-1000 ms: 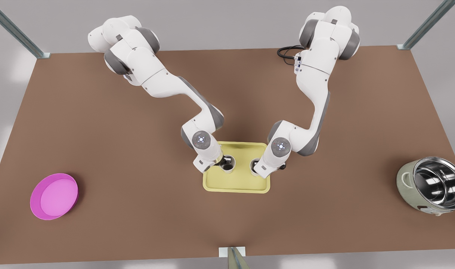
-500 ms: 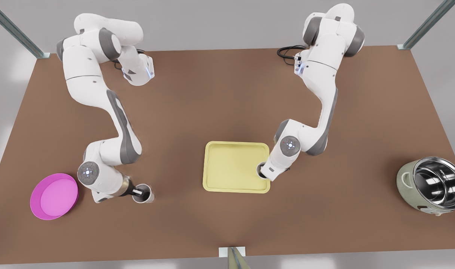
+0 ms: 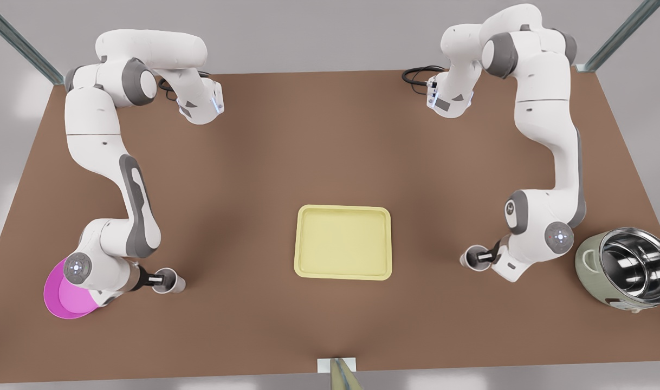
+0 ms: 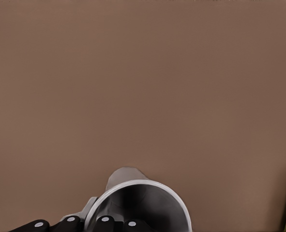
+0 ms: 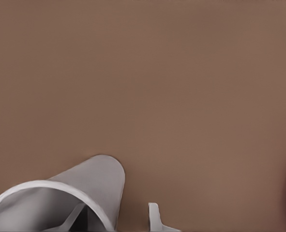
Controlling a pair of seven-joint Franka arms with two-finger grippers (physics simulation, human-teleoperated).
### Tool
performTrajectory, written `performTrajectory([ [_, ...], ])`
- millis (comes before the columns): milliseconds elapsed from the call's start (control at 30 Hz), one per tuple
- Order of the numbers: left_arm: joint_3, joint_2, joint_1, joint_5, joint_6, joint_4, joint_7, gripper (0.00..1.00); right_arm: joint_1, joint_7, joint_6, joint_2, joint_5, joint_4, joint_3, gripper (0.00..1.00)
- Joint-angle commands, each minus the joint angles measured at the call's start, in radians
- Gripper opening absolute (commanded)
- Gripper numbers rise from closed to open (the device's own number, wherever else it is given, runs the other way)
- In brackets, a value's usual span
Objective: Use the left arm to pick up the white IKEA cup from the tray and place it on the middle-left position; use the right arm to pick up the white IKEA cup from the tray and place it on the middle-right position
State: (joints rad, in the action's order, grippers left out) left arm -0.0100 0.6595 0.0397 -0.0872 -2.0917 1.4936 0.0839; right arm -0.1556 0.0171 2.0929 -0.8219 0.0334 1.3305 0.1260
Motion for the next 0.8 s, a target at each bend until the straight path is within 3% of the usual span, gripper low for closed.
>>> performTrajectory([
  [0,-0.004,0.014,-0.006,-0.008,-0.140,0.004,-0.429,0.19,-0.001,0.357,0.010,0.001,-0.017,-0.001,0.000,1.00],
  [200,-0.008,0.034,-0.006,-0.008,-0.195,0.007,-0.431,0.19,-0.001,0.348,-0.013,0.035,-0.029,0.001,0.001,1.00],
  [467,-0.007,0.071,-0.006,-0.014,-0.220,0.005,-0.429,0.19,0.010,-0.045,-0.504,0.487,-0.006,0.012,0.007,1.00],
  [533,-0.007,0.071,-0.006,-0.014,-0.220,0.005,-0.428,0.20,0.007,-0.039,-0.441,0.630,-0.009,0.205,0.007,1.00],
  [567,-0.008,0.071,-0.006,-0.014,-0.222,0.005,-0.428,0.51,0.004,-0.037,-0.436,0.645,-0.009,0.225,0.006,1.00],
  [600,-0.008,0.072,-0.006,-0.014,-0.238,0.007,-0.429,0.92,0.004,-0.037,-0.442,0.645,-0.010,0.225,0.006,1.00],
  [633,-0.007,0.074,-0.006,-0.014,-0.238,0.007,-0.428,1.00,0.004,-0.037,-0.442,0.645,-0.010,0.225,0.006,1.00],
  [733,-0.037,0.074,-0.003,-0.002,-0.238,0.000,-0.438,1.00,0.004,-0.037,-0.442,0.639,-0.009,0.225,0.006,1.00],
  [767,-0.050,0.031,0.002,0.113,-0.194,-0.004,-0.428,1.00,0.002,-0.037,-0.442,0.639,-0.009,0.225,0.006,1.00],
])
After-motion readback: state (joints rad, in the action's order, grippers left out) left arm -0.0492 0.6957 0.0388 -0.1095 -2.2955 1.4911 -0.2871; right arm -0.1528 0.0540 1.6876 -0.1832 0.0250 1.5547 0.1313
